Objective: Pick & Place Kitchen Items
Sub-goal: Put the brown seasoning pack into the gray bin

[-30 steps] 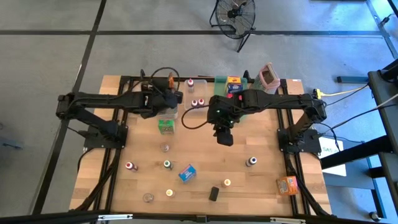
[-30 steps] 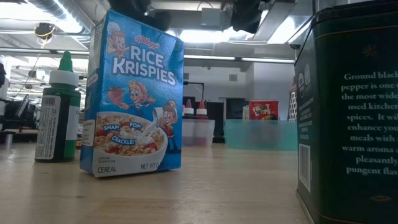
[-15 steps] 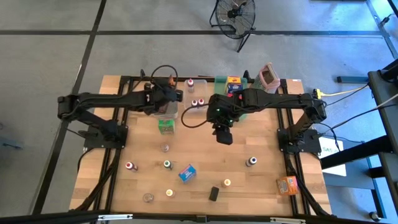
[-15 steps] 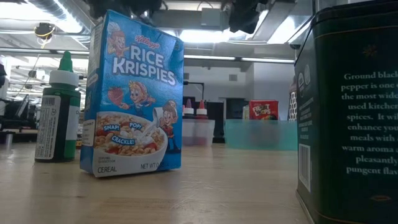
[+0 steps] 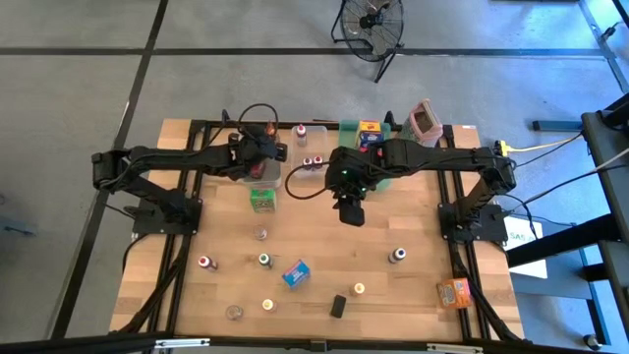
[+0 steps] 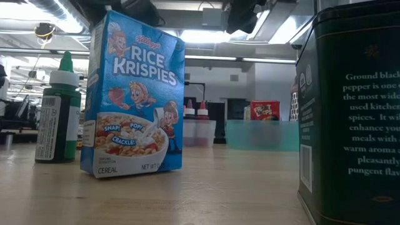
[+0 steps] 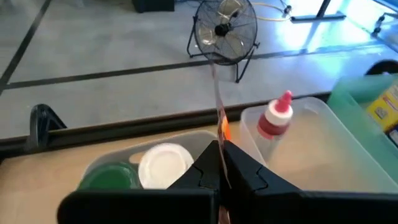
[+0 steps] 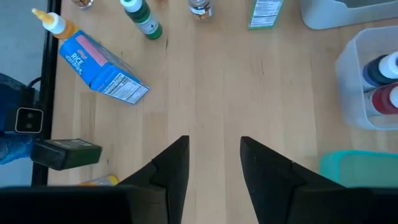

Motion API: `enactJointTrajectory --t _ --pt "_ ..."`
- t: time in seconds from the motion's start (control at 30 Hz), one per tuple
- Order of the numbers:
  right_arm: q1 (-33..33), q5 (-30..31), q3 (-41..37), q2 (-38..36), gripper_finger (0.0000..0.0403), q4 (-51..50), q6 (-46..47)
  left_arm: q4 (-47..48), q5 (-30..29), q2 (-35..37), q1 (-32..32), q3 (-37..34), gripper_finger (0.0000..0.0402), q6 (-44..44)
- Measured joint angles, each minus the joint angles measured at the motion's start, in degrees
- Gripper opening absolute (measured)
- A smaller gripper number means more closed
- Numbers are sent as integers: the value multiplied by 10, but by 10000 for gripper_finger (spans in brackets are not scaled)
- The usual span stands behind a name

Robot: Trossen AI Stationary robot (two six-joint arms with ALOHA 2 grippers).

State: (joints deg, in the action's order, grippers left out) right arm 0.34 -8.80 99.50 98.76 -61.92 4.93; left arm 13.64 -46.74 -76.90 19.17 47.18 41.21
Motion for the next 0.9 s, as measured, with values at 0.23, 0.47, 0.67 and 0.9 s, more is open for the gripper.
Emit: enactJointTrajectory --t 0.23,0.47,0.67,0.9 --pt "-8 0 0 0 144 2 0 -2 3 0 20 -1 2 0" --pt "-11 0 0 0 144 6 -1 -27 8 -13 20 -1 2 -13" --pt "-15 2 0 0 144 3 -2 -31 15 -53 20 -2 2 -13" --pt "-15 5 0 0 144 -8 -3 -32 14 -71 20 -2 2 -36"
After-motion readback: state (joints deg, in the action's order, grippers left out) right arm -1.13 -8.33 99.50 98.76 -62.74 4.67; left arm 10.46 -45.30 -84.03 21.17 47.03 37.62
